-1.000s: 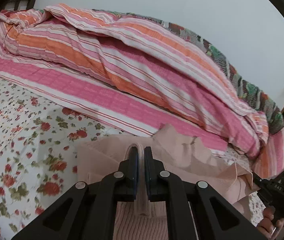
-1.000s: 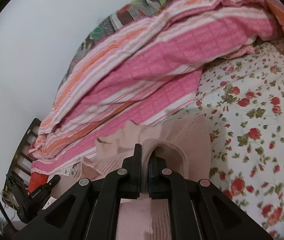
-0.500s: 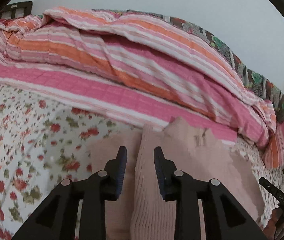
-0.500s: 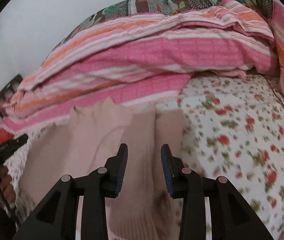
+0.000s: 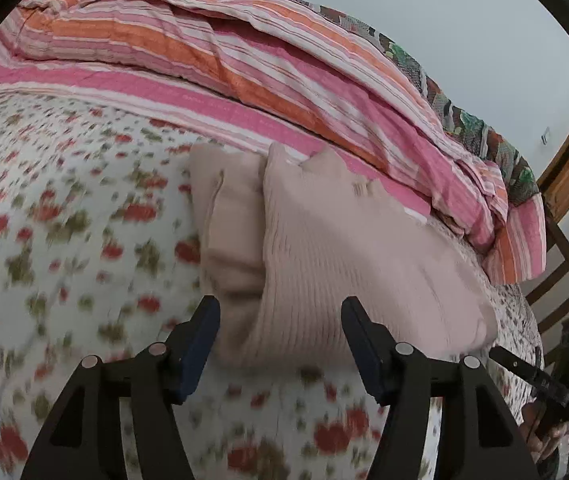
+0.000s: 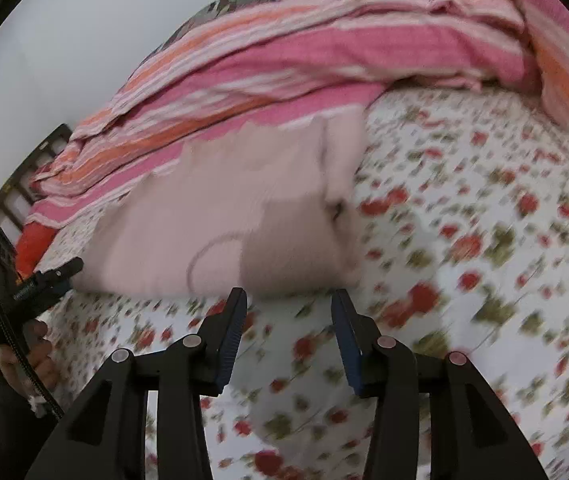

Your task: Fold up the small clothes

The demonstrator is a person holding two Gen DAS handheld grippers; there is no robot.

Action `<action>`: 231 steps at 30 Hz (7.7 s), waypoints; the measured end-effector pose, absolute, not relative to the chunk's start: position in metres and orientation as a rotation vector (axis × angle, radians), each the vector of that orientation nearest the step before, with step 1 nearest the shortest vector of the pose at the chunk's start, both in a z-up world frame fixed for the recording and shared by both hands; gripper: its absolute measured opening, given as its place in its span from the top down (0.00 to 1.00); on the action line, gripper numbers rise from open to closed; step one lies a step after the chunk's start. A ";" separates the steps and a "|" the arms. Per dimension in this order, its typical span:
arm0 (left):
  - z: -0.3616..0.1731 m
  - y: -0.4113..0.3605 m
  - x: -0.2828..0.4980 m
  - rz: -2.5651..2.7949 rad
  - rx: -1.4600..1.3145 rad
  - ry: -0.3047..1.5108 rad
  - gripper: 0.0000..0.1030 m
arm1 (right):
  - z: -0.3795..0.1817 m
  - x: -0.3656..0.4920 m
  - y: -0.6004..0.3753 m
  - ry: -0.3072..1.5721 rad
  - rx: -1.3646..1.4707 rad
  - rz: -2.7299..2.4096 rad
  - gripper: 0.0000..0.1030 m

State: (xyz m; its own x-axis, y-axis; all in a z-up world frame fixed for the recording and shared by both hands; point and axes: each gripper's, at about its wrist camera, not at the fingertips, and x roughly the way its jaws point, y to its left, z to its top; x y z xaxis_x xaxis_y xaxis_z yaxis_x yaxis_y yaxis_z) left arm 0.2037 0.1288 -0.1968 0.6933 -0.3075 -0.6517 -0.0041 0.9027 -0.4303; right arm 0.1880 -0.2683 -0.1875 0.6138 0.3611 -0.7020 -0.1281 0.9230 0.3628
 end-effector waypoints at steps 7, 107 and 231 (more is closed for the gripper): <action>-0.209 0.132 0.187 -0.217 -0.483 0.806 0.41 | -0.199 0.192 -0.261 0.858 0.353 0.283 0.51; -0.199 0.086 0.241 -0.039 -0.247 0.729 0.93 | -0.196 0.248 -0.269 0.693 0.143 0.132 0.61; -0.200 0.150 0.113 -0.225 -0.579 0.758 0.32 | -0.196 0.089 -0.256 0.805 0.334 0.275 0.46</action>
